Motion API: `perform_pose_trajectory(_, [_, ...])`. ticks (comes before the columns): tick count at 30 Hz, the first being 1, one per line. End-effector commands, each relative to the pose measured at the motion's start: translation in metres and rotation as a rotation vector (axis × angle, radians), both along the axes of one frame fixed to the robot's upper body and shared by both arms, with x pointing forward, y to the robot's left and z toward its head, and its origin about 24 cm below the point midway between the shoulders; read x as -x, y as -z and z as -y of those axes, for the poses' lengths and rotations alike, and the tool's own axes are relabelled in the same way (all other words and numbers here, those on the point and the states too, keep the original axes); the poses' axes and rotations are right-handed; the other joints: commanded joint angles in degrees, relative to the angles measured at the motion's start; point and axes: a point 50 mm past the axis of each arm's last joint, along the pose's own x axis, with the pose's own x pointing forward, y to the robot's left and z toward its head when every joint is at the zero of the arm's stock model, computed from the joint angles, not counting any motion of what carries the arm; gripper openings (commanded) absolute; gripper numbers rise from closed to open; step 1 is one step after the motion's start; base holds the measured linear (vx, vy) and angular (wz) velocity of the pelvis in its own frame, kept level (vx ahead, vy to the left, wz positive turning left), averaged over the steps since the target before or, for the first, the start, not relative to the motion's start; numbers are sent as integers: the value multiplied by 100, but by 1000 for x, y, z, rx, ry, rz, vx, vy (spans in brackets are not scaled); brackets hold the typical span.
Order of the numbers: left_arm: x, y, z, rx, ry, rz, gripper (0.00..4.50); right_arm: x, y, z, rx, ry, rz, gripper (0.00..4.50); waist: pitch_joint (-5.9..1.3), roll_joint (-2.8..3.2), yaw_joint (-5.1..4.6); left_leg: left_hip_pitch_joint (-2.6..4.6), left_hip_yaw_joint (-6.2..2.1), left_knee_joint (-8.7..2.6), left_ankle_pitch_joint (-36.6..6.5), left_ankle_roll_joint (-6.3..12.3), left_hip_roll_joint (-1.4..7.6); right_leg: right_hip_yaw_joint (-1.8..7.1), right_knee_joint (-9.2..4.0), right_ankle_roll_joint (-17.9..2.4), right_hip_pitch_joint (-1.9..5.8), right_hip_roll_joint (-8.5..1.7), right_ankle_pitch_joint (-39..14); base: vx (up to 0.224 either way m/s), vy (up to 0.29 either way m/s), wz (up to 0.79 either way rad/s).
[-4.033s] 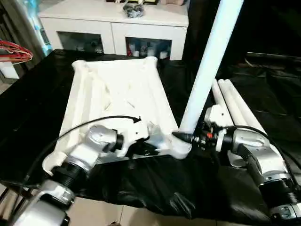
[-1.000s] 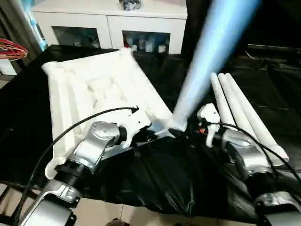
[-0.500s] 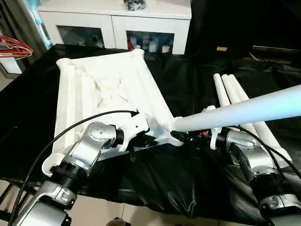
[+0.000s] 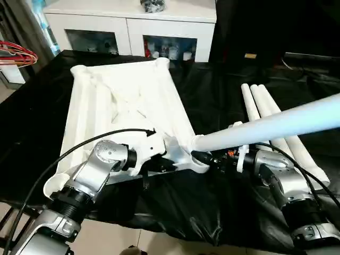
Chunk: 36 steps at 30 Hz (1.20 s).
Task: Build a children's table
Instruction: Insert table leg to table base
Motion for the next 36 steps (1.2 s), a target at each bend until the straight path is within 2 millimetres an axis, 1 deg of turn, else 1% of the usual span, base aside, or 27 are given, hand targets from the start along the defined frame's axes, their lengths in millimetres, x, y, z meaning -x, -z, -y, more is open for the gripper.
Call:
perform_pose_trajectory(1, [4,-4,10,12,65,31,0,-1,-1,1,22,-9,-8,315,-406,-48,-5,95,-62,-380,-818,433,298,275,-330,-1280,351,-418,-1043,0,0,0])
perform_pose_trajectory(3, [1,-6,10,13,39,69,0,-3,-3,4,21,13,-10,315,-406,-64,-8,93,-61,-376,-812,437,294,276,-340,-1255,352,-417,-1090,0,0,0])
perform_pose_trajectory(4, [1,-6,10,13,39,69,28,-3,-3,4,21,13,-10,315,-405,-57,-4,103,-57,-375,-833,427,295,276,-346,-1233,340,-416,-1138,0,0,0])
perform_pose_trajectory(5, [-1,-8,11,26,27,82,44,-4,-4,5,21,20,-9,315,-405,-89,-7,109,-50,-373,-837,430,296,280,-351,-1225,336,-416,-1151,0,0,0])
perform_pose_trajectory(6, [-3,-13,11,51,30,106,44,-6,-6,6,18,27,-10,315,-406,-108,1,112,-44,-368,-809,436,292,283,-348,-1222,335,-416,-1165,0,0,0])
perform_pose_trajectory(7, [-3,-13,11,51,30,106,44,-6,-6,6,18,27,-10,315,-407,-93,2,86,-54,-370,-757,436,291,282,-335,-1207,352,-426,-1176,0,0,0])
perform_pose_trajectory(8, [-3,-21,11,82,48,138,59,-6,-7,7,16,31,-14,315,-402,-103,-1,87,-50,-368,-750,436,290,280,-345,-1191,342,-419,-1187,0,0,0])
perform_pose_trajectory(10, [-3,-26,11,97,64,160,75,-6,-8,7,15,32,-18,315,-403,-104,0,81,-57,-374,-767,415,302,277,-339,-1210,350,-430,-1172,0,0,0])
perform_pose_trajectory(11, [-3,-26,11,97,64,160,82,-6,-8,7,15,32,-18,315,-401,-104,-3,81,-59,-378,-786,409,306,277,-338,-1207,349,-430,-1176,0,0,0])
perform_pose_trajectory(12, [-5,-37,10,125,74,204,90,-6,-8,7,12,30,-24,315,-404,-108,-10,88,-52,-371,-794,404,294,277,-328,-1207,348,-418,-1155,0,0,0])
perform_pose_trajectory(13, [-6,-43,10,143,76,218,96,-7,-9,7,11,30,-26,315,-405,-109,-11,86,-52,-371,-782,409,296,278,-327,-1211,351,-419,-1134,0,0,0])
perform_pose_trajectory(15, [-7,-49,11,166,78,233,102,-7,-10,6,8,30,-27,315,-397,-102,-12,91,-45,-368,-820,396,293,278,-333,-1207,340,-413,-1202,0,0,0])
perform_pose_trajectory(17, [-7,-59,15,210,101,252,121,-7,-11,6,4,29,-39,315,-390,-108,-12,90,-47,-369,-873,361,290,278,-336,-1186,344,-415,-1313,0,0,0])
perform_pose_trajectory(18, [-7,-59,15,210,101,252,131,-7,-11,6,4,29,-39,315,-389,-110,-9,93,-43,-367,-894,342,292,280,-343,-1169,338,-414,-1372,0,0,0])
perform_pose_trajectory(20, [-7,-67,21,272,105,277,143,-8,-12,5,2,21,-52,315,-389,-110,-9,97,-42,-365,-924,324,287,280,-356,-1136,335,-411,-1460,0,0,0])
perform_pose_trajectory(21, [-9,-76,30,352,92,292,152,-7,-13,3,-2,3,-71,315,-386,-109,-12,94,-37,-362,-936,313,283,278,-360,-1132,334,-405,-1499,0,0,0])
perform_pose_trajectory(23, [-9,-79,33,380,96,297,176,-7,-14,3,-2,-7,-77,315,-394,-122,5,104,-25,-351,-904,323,284,282,-364,-1166,331,-401,-1441,0,0,0])
perform_pose_trajectory(24, [-9,-86,44,442,104,315,183,-7,-15,0,-6,-29,-85,315,-391,-133,8,68,-35,-351,-881,346,287,275,-353,-1133,352,-405,-1445,0,0,0])
perform_pose_trajectory(26, [-9,-90,52,481,100,322,198,-8,-16,-2,-7,-36,-86,315,-398,-136,10,82,-33,-345,-865,361,289,278,-360,-1121,344,-409,-1434,0,0,0])
perform_pose_trajectory(27, [-9,-90,52,481,100,322,198,-8,-16,-2,-7,-36,-86,315,-403,-146,10,74,-33,-338,-811,381,281,278,-363,-1132,352,-410,-1383,0,0,0])
perform_pose_trajectory(28, [-9,-91,55,491,97,323,221,-8,-16,-3,-7,-36,-88,314,-407,-152,13,59,-39,-336,-751,396,282,275,-343,-1126,361,-410,-1322,0,0,0])
perform_pose_trajectory(29, [-9,-92,61,513,93,318,228,-9,-16,-5,-5,-41,-92,314,-406,-153,12,56,-38,-334,-738,406,277,273,-341,-1115,359,-406,-1311,0,0,0])
perform_pose_trajectory(30, [-9,-93,63,524,94,314,232,-9,-16,-5,-5,-43,-93,314,-414,-156,8,41,-45,-328,-675,420,274,268,-327,-1116,378,-409,-1253,0,0,0])
perform_pose_trajectory(32, [-8,-97,71,575,100,292,236,-8,-16,-7,-3,-55,-101,314,-415,-160,11,55,-29,-319,-625,467,277,269,-329,-1174,366,-400,-1140,0,0,0])
perform_pose_trajectory(34, [-6,-106,79,677,102,243,258,-7,-15,-8,0,-75,-114,314,-419,-182,28,47,-19,-307,-583,501,279,267,-310,-1257,373,-400,-1059,0,0,0])
perform_pose_trajectory(35, [-1,-110,84,730,145,219,272,-4,-15,-8,0,-99,-131,306,-418,-216,28,40,-17,-305,-577,521,278,260,-307,-1272,377,-398,-1049,0,0,0])
perform_pose_trajectory(36, [-1,-110,84,731,147,218,272,-4,-15,-8,0,-100,-132,306,-416,-209,52,38,-25,-307,-586,554,288,255,-304,-1268,381,-414,-1102,0,0,0])
